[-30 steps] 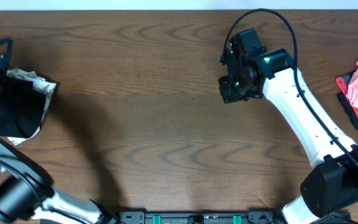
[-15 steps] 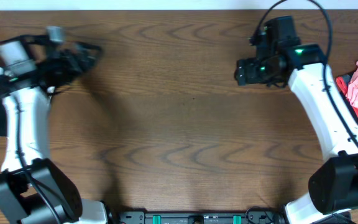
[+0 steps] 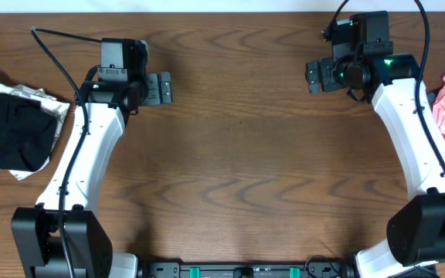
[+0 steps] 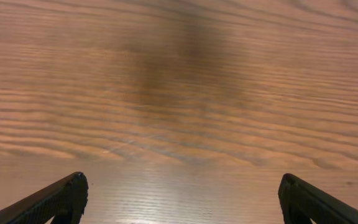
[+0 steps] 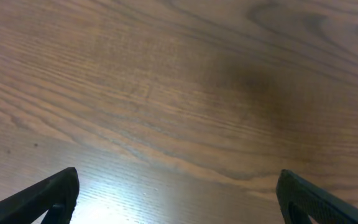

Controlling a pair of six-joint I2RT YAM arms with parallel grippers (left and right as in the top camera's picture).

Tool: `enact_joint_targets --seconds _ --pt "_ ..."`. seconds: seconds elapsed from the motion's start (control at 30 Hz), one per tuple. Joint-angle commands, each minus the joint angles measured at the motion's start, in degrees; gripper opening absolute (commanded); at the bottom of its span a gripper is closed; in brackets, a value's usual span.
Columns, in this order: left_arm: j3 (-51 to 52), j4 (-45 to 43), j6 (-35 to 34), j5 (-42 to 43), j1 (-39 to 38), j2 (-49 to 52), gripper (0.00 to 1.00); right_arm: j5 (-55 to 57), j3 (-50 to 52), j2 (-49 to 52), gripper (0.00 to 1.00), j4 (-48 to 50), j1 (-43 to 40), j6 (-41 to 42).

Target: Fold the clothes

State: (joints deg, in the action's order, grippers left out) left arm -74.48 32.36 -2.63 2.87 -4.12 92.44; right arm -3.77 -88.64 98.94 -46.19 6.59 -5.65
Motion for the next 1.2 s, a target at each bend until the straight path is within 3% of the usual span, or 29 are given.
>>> enact_joint_targets --seconds 0.0,0.37,0.6,0.83,0.97,1.17 --pt "-0.3 2.2 1.8 -3.6 0.6 -2.9 0.98 0.4 0.0 -1.8 0.99 -2.1 -0.8 -0.6" --pt "2.9 11.4 0.4 -5.2 0.5 -15.4 0.98 0.3 2.8 -11.8 0.99 -7.0 -1.6 5.5" --pt "18.9 8.6 -1.4 -2.1 0.5 -34.9 0.98 0.5 23.7 -28.7 0.99 2.2 -0.2 8.6" --pt "33.5 8.5 -7.8 -1.8 0.5 -55.5 0.98 0.7 44.2 -49.0 0.99 10.4 1.3 11.0" --pt "36.8 8.7 -7.8 -1.8 0.5 -60.3 0.98 -0.4 50.0 -54.8 0.99 10.3 1.3 11.3" --pt "36.9 11.8 -7.8 -1.8 0.5 -60.2 0.98 -0.5 52.9 -55.7 0.99 4.9 1.3 11.2"
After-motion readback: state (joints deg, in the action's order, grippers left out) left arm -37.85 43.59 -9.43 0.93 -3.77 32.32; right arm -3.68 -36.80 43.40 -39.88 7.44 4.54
